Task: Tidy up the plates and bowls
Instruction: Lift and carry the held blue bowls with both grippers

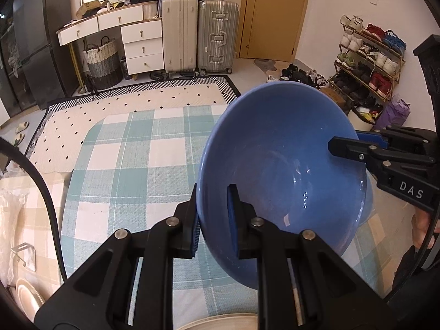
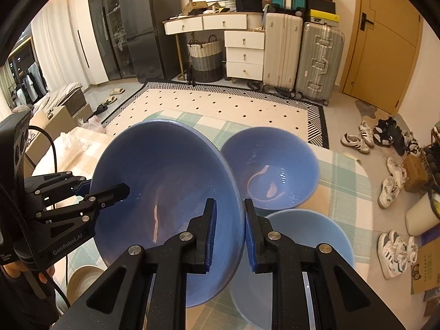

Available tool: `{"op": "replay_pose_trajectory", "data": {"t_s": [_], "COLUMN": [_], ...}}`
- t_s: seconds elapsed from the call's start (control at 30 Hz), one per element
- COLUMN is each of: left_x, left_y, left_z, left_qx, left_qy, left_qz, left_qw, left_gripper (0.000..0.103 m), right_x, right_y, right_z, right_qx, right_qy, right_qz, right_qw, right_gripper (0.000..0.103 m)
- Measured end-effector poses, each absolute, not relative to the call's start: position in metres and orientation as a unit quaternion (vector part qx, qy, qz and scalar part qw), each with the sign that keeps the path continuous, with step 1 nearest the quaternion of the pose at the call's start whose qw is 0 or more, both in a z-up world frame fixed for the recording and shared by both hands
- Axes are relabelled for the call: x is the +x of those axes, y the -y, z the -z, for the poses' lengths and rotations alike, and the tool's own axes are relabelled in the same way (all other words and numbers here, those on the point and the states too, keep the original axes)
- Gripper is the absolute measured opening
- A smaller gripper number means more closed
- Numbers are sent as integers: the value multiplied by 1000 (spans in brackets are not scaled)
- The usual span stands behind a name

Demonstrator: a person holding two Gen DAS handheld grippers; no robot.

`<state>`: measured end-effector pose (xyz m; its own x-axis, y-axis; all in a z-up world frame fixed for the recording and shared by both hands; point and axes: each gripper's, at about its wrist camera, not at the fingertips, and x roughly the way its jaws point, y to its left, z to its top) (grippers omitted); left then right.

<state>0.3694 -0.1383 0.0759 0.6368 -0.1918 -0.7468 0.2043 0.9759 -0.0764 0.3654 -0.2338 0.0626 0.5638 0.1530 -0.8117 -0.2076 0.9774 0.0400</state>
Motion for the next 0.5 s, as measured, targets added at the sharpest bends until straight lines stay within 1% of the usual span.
{"op": "replay_pose_trajectory", "data": {"t_s": [0.23, 0.5], "left_x": [360, 357], "left_y": [176, 230], "left_z": [-96, -104], "left_qx": [18, 33], "left_qy": [-408, -413], "left_qz": [137, 164], "left_qw": [903, 895], "left_gripper": [14, 14], "right_x": [344, 326], "right_y": [263, 305], "right_z": [-82, -93], "right_qx": [-15, 0], "right_qy": [-444, -441], "right_qz": [-81, -50], "right_qw": [892, 896], "right_gripper": [19, 19]}}
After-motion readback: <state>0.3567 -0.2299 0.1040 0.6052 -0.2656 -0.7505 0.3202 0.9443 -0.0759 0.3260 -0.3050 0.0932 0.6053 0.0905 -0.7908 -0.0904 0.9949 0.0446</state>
